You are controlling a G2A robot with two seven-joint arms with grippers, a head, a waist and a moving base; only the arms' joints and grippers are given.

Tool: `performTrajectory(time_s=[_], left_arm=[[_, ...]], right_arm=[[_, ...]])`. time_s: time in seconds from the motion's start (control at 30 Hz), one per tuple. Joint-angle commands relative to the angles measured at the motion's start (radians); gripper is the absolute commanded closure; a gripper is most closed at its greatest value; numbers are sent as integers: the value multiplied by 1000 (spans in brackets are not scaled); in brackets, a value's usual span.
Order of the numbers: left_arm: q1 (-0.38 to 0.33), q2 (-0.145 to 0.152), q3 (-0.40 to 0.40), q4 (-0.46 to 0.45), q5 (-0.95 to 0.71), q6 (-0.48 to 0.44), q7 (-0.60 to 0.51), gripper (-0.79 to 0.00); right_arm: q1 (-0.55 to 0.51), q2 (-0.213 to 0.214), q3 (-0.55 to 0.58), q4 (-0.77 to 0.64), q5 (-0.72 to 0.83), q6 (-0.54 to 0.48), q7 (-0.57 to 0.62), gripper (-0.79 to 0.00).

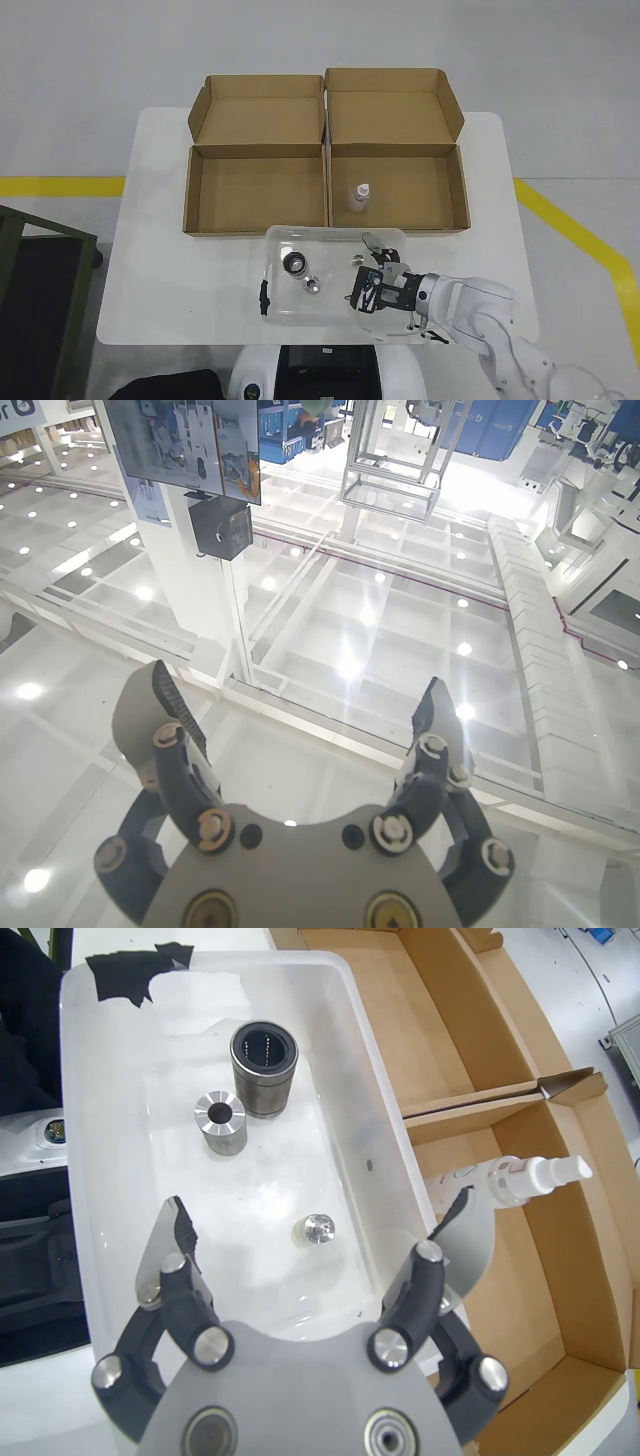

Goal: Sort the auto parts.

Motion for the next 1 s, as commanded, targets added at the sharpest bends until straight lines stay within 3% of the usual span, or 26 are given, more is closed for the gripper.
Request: performTrajectory(time_s=[0.0, 0.37, 0.47, 0.57, 0.87, 0.9, 0.97], left_arm=[[0, 0, 0, 0, 0, 0, 0, -785], [0, 0, 0, 0, 0, 0, 0, -785], [0, 0, 0, 0, 0, 0, 0, -785], [0, 0, 0, 0, 0, 0, 0, -785], [0, 0, 0, 0, 0, 0, 0, -785], [0, 0, 0, 0, 0, 0, 0, -785], [0, 0, 0, 0, 0, 0, 0, -785]], right_arm=[[6, 0, -7, 16, -4, 1, 0, -699], [50, -2, -50, 85, -32, 28, 40, -637], [62, -3, -60, 107, -39, 37, 43, -557], [72, -4, -72, 127, -41, 44, 46, -391], [101, -7, -97, 159, -59, 61, 59, -351], [103, -7, -97, 164, -59, 63, 57, -332], [107, -6, -100, 168, -64, 65, 57, -219]])
